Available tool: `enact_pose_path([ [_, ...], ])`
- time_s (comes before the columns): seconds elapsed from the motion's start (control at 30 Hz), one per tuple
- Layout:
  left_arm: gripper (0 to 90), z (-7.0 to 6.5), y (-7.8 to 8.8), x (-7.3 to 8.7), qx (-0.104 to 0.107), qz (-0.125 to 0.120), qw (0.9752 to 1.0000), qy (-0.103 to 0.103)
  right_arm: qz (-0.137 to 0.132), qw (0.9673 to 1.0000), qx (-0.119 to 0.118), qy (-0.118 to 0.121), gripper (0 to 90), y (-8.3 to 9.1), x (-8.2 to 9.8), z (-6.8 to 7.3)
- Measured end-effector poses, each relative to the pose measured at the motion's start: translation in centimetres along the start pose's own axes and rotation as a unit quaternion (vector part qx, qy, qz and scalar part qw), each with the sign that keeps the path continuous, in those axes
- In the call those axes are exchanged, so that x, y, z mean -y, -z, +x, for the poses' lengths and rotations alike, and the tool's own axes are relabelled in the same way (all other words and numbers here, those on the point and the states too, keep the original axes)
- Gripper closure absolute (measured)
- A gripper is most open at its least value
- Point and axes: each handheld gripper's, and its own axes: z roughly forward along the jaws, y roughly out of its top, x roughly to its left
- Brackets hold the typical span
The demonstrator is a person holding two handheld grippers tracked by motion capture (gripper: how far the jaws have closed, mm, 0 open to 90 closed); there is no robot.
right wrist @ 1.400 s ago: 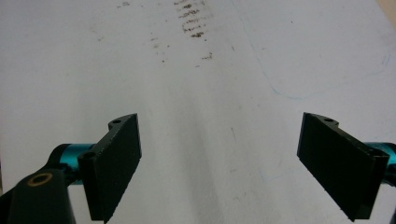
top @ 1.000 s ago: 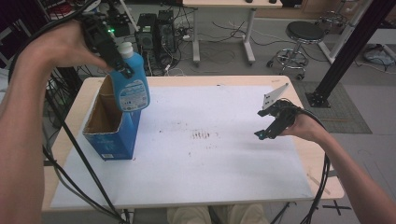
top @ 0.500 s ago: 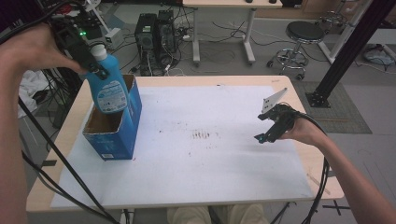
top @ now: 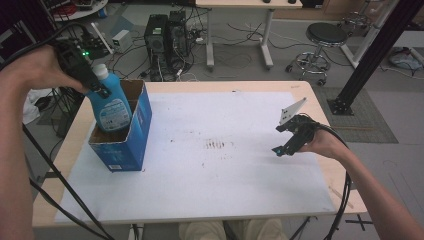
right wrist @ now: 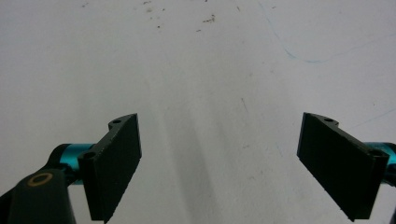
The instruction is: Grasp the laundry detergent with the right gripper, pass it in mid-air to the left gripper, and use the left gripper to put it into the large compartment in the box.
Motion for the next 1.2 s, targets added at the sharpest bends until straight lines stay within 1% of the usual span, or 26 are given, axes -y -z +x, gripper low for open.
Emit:
enact_pose_path([
  [0.17, 37.6, 0.1, -2.2, 0.4, 0.009, 0.005, 0.9999, -0.001, 0.002, 1.0000, -0.001, -0.003, 13.0, -0.2, 0.3, -0.1],
  [0.33, 37.6, 0.2, -4.6, 0.6, 0.016, 0.017, 0.9997, -0.006, 0.005, 1.0000, -0.002, -0.004, 13.0, -0.3, 0.5, 0.0],
  [0.37, 37.6, 0.2, -4.6, 0.6, 0.016, 0.017, 0.9997, -0.006, 0.005, 1.0000, -0.002, -0.004, 13.0, -0.3, 0.6, 0.0],
  [0.4, 37.6, 0.2, -5.5, 0.8, 0.018, 0.019, 0.9997, -0.005, 0.004, 1.0000, -0.002, -0.003, 13.0, -0.4, 0.6, 0.0],
  [0.47, 37.6, 0.2, -6.4, 0.9, 0.019, 0.020, 0.9996, -0.005, 0.006, 1.0000, -0.002, -0.005, 13.0, -0.4, 0.7, 0.0],
  [0.6, 37.6, 0.1, -8.0, 1.2, 0.018, 0.027, 0.9993, -0.016, 0.007, 1.0000, -0.003, -0.006, 13.0, -0.6, 0.8, 0.0],
  [0.73, 37.6, 0.0, -9.5, 1.6, 0.018, 0.031, 0.9991, -0.021, 0.008, 0.9999, -0.003, -0.005, 13.0, -0.7, 0.8, 0.0],
  [0.77, 37.6, -0.1, -9.9, 1.7, 0.018, 0.031, 0.9992, -0.019, 0.009, 0.9999, -0.003, -0.005, 13.0, -0.7, 0.8, 0.0],
  [0.87, 37.6, -0.3, -10.9, 1.8, 0.021, 0.042, 0.9987, -0.022, 0.009, 0.9999, -0.003, -0.004, 13.0, -0.7, 0.8, 0.1],
  [1.03, 37.6, -0.4, -12.1, 2.0, 0.022, 0.047, 0.9983, -0.029, 0.009, 0.9999, -0.001, -0.007, 13.0, -0.7, 1.0, 0.3],
  [1.07, 37.6, -0.4, -12.2, 2.1, 0.022, 0.044, 0.9984, -0.028, 0.009, 0.9999, -0.002, -0.006, 13.0, -0.7, 1.1, 0.3],
  [1.2, 37.6, -0.5, -12.3, 2.0, 0.021, 0.044, 0.9984, -0.027, 0.011, 0.9999, 0.000, -0.009, 13.0, -0.6, 1.3, 0.3],
])
